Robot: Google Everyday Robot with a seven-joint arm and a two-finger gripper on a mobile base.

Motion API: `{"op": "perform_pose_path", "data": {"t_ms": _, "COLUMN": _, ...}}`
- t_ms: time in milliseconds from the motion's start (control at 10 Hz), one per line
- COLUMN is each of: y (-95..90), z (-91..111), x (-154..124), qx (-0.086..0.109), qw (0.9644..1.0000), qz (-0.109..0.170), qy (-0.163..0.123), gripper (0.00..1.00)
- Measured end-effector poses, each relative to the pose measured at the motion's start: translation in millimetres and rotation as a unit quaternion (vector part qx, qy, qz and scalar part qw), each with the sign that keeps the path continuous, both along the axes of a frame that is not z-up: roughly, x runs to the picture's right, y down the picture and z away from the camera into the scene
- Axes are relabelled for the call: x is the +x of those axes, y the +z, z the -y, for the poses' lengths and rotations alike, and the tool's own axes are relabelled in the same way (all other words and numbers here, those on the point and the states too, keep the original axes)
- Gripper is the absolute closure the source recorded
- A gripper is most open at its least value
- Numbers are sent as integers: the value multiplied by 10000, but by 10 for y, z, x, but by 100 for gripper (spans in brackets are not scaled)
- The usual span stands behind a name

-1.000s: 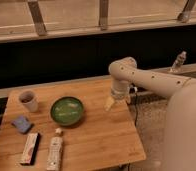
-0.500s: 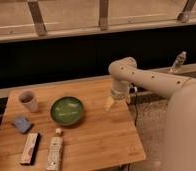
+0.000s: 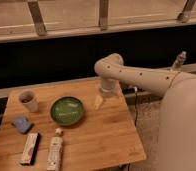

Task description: Place the bottle in the ceramic bowl

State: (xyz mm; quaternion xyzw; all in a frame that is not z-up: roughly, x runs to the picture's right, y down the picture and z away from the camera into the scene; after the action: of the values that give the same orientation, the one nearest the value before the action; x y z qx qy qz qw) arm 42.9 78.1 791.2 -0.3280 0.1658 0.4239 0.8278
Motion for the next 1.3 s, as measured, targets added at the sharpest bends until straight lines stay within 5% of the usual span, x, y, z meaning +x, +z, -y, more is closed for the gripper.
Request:
{"op": "perform_pose_path", "data": {"t_ms": 400, "y": -345, "z": 5, "x": -719, "qx": 32, "qw": 9982, "qz": 590, "qy": 120, "gripper": 20}}
{"op": "perform_pose_path", "data": {"t_ms": 900, "y": -336, "z": -6, "x": -749, "qx": 14, "qw": 9980, "qz": 626, "qy": 133, "gripper": 20}}
{"op": "perform_pose_path", "data": {"t_ms": 1300, "y": -383, "z": -545, "x": -715, "qx": -300, "qw": 9937, "qz": 1080, "qy": 68, "gripper": 20}}
